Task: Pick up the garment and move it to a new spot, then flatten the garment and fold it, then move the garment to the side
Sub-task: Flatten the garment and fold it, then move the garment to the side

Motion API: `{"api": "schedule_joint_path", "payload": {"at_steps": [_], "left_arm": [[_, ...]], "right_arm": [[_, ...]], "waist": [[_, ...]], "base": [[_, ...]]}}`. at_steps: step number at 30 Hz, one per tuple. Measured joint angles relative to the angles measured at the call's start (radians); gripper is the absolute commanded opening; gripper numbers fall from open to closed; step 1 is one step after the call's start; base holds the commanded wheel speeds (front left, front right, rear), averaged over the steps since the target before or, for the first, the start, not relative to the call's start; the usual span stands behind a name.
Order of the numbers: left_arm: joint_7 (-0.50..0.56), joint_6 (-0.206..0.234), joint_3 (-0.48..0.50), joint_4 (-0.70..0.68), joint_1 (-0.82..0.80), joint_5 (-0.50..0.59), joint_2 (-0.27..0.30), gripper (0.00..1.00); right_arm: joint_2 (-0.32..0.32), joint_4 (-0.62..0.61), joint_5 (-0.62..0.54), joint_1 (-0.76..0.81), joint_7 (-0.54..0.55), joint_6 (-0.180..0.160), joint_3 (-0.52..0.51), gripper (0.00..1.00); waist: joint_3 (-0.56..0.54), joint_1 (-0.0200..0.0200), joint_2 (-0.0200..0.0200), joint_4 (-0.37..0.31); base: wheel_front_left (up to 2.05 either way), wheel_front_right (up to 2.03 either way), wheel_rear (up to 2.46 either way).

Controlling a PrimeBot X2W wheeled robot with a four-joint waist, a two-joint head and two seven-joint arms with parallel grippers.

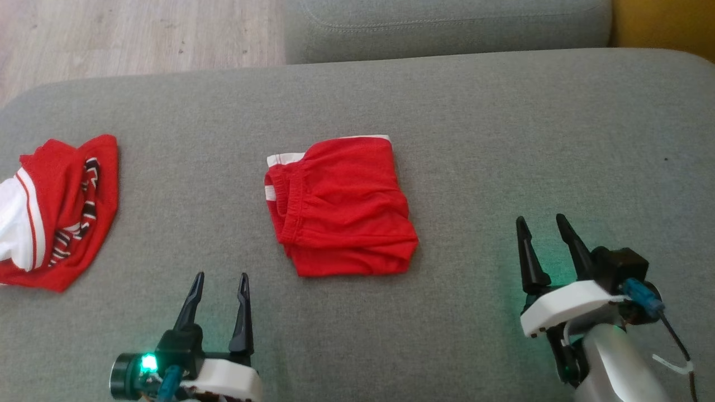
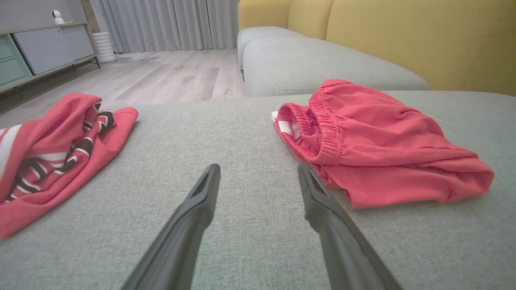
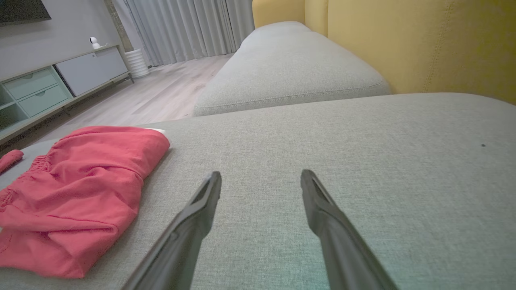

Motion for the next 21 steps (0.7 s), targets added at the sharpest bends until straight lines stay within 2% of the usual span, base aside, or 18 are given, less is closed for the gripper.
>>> {"api": "schedule_joint_path", "payload": {"at_steps": [7, 13, 16, 21], "left_arm": [[0.0, -0.015, -0.02, 0.004, -0.006, -0.005, 0.0, 1.0], [0.0, -0.018, -0.105, 0.007, -0.061, -0.05, -0.002, 1.0], [0.0, -0.017, -0.13, 0.01, -0.07, -0.067, -0.001, 1.0], [0.0, -0.016, -0.184, 0.025, -0.072, -0.08, -0.002, 1.0]], "right_arm": [[0.0, 0.034, 0.002, -0.024, 0.0, 0.0, 0.07, 1.0], [-0.001, 0.102, 0.039, -0.181, 0.025, 0.0, 0.17, 1.0], [-0.001, 0.131, 0.052, -0.241, 0.045, 0.0, 0.18, 1.0], [-0.002, 0.276, 0.035, -0.302, 0.123, 0.0, 0.155, 1.0]], "waist": [[0.019, 0.0, 0.0, 0.033], [0.061, 0.0002, 0.0, 0.11], [0.075, 0.0002, 0.0, 0.144], [0.103, 0.0002, 0.0, 0.232]], "base": [[0.0, 0.0, 0.0], [0.0, 0.0, 0.0], [0.0, 0.0, 0.0], [0.0, 0.0, 0.0]]}}
